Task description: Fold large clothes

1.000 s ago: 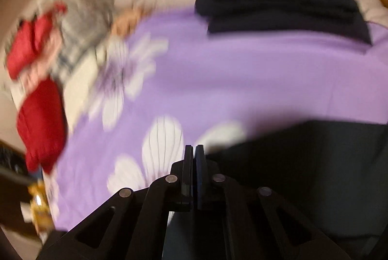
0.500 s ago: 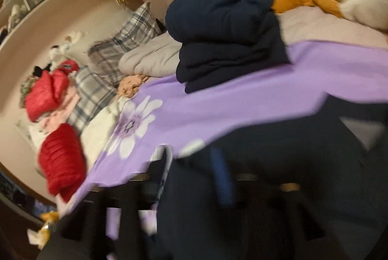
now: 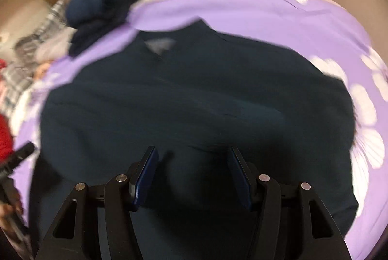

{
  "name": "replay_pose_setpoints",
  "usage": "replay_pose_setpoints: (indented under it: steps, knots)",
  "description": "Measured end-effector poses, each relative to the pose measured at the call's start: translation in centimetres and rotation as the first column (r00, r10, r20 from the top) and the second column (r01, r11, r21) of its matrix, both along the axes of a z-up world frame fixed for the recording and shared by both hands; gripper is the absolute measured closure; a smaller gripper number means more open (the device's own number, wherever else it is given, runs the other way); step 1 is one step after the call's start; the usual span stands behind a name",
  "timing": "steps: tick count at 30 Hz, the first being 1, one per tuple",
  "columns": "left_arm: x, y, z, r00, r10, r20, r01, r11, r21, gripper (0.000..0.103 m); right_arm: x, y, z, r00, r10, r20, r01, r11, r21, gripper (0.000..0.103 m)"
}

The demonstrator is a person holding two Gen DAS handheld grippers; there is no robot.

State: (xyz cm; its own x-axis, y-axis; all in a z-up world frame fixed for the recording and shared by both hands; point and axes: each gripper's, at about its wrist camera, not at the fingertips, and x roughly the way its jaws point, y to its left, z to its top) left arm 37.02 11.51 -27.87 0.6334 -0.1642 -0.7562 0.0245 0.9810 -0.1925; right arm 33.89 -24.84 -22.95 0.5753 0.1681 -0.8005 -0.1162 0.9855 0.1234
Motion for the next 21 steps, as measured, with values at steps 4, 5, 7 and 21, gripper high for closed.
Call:
replay_pose_setpoints:
  steps: [4,5,7,21]
  knots:
    - [1.6,1.2,-3.3,0.996,0.016,-0.092,-0.014,1.0,0.022,0.004,0.5,-1.5,-0.7,0.999,-0.031,0.037,0.033,0.998,-0.048,0.043]
    - [1.4,1.1,-3.1,0.998,0.002,-0.069,0.001,0.999,0.043,0.004,0.9,-1.9,-0.7,0.998,-0.05,0.03,0.052,0.997,-0.054,0.039]
    - [1.1,0.8,-2.5,0.997,-0.029,-0.071,0.035,0.995,0.09,0.005,1.2,-3.8,-0.6,0.996,-0.094,0.009,0.094,0.995,0.015,0.033]
    - [1.6,4.7,2.3,0.999,-0.003,0.035,0.011,0.972,-0.233,0.006,-0.4,-1.9,4.5,0.975,-0.032,0.222,0.008,0.994,0.105,0.033]
